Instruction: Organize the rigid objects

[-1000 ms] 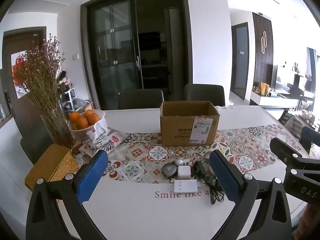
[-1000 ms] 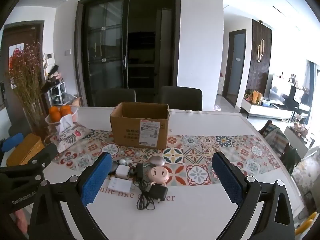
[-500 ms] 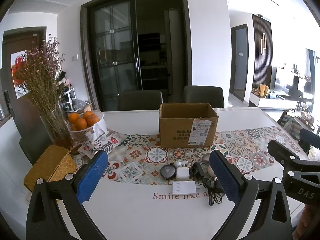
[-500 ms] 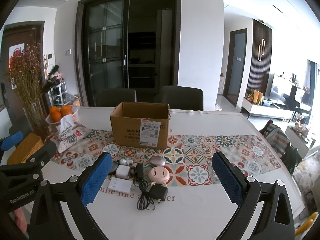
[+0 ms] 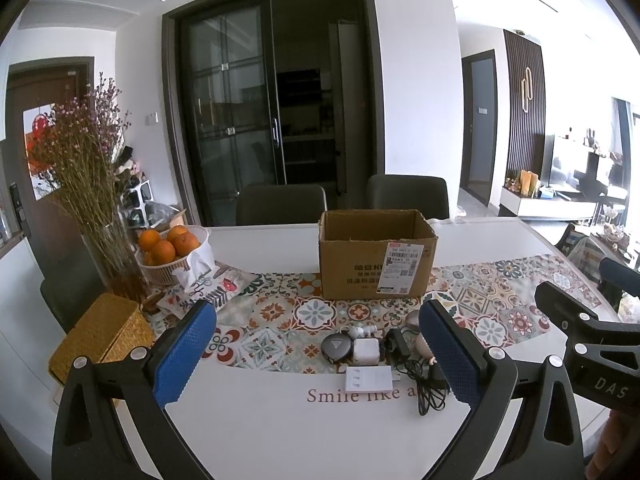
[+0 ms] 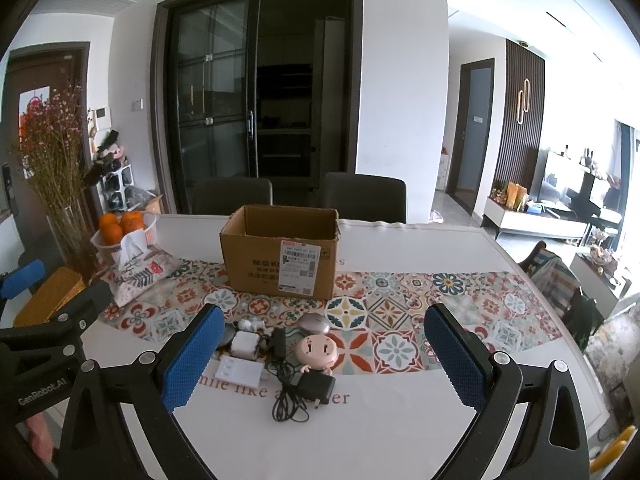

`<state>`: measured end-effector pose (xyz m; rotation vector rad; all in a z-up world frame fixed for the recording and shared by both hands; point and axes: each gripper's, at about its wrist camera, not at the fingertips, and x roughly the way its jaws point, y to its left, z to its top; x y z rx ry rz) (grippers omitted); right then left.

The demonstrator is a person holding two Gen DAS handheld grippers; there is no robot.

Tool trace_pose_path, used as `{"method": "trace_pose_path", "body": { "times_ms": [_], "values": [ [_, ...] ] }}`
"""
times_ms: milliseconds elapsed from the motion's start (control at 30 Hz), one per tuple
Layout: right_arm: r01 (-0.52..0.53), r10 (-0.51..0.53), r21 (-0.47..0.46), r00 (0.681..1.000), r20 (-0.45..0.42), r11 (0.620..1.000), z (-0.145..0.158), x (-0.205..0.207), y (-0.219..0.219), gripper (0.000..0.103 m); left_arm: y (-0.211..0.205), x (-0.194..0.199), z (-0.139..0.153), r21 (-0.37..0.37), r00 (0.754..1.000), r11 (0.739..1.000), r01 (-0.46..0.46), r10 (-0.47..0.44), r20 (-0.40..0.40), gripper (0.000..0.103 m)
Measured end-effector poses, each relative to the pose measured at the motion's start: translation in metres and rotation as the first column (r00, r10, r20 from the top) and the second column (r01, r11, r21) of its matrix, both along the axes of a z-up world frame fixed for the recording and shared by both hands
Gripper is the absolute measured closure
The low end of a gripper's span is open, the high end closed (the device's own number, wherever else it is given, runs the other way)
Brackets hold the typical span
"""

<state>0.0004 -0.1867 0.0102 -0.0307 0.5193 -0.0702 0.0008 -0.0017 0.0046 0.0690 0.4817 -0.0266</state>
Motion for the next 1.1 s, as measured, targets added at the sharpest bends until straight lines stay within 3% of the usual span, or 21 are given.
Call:
{"method": "trace_pose_path", "body": {
  "times_ms": [1100],
  "values": [
    [-0.003, 0.003, 0.003, 1.000, 0.000, 1.000, 0.0012, 0.0027, 0.0023, 0.002, 0.0005, 0.0002, 0.0009, 0.003, 1.000, 1.000, -0.003, 0.003, 0.010, 0.000]
  ]
}}
